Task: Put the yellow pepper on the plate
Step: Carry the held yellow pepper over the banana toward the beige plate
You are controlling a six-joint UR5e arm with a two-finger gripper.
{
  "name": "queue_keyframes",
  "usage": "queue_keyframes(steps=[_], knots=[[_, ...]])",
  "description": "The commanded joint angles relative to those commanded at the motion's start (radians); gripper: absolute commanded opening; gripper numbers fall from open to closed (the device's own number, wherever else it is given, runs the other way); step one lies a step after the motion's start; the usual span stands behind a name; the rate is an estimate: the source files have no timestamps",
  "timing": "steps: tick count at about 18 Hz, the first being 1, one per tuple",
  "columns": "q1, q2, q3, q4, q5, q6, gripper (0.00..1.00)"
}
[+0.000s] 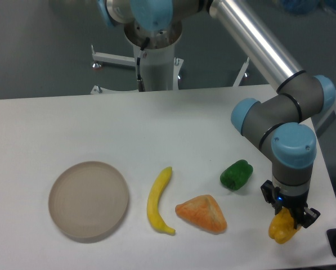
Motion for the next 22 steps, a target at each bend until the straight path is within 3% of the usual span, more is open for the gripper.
queue_keyframes(steps=[6,12,16,22], knots=[[-0.02,0.023,-0.018,-0.011,0.006,-0.029,0.41],[-0.066,0.181,-0.176,-0.103,0.006,-0.098,0.41],[-0.152,0.235,-0.235,-0.17,0.009,-0.269,0.41],[-0.313,0.294,-0.348,-0.176,0.008,-0.573,0.41]])
